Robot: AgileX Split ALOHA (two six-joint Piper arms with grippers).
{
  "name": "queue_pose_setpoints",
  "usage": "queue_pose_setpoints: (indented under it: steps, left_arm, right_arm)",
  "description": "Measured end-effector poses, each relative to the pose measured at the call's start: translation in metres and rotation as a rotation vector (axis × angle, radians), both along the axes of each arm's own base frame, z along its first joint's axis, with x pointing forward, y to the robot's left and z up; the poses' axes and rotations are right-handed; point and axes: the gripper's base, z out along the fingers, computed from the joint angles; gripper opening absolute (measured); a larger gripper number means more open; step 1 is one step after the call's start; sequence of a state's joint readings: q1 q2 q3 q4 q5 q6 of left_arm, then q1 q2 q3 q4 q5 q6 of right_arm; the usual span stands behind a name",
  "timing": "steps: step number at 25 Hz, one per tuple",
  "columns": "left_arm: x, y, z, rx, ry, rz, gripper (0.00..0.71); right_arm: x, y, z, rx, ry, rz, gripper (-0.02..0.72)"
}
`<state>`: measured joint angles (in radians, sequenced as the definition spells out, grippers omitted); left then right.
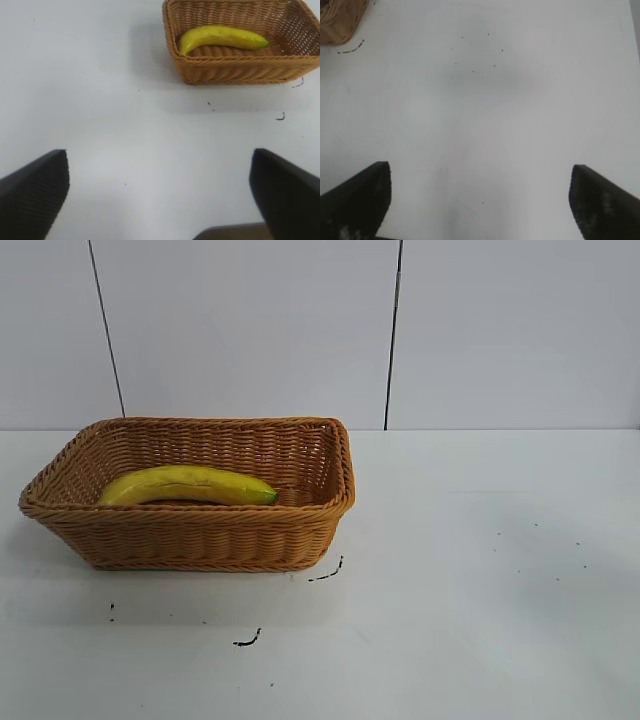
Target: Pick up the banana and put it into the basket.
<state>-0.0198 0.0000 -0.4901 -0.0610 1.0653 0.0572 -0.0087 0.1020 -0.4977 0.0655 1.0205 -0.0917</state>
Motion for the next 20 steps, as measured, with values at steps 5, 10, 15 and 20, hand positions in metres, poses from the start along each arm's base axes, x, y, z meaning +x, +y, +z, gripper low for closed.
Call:
queue_pose_setpoints:
  steps: [5, 10, 15, 20]
  left_arm:
    - [0.000, 0.000, 0.000, 0.000, 0.000, 0.000, 0.695]
    - [0.000, 0.000, 0.000, 0.000, 0.000, 0.000, 0.695]
    - [0.000, 0.000, 0.000, 0.000, 0.000, 0.000, 0.695]
    - [0.000, 0.000, 0.000, 0.000, 0.000, 0.000, 0.695]
  right_arm:
    - [-0.016, 0.000, 0.000, -0.001, -0.101, 0.000, 0.689]
    - [-0.017, 0.000, 0.000, -0.001, -0.106, 0.000, 0.689]
    - [-0.017, 0.000, 0.000, -0.001, -0.106, 0.000, 0.689]
    - [-0.017, 0.000, 0.000, -0.001, -0.106, 0.000, 0.689]
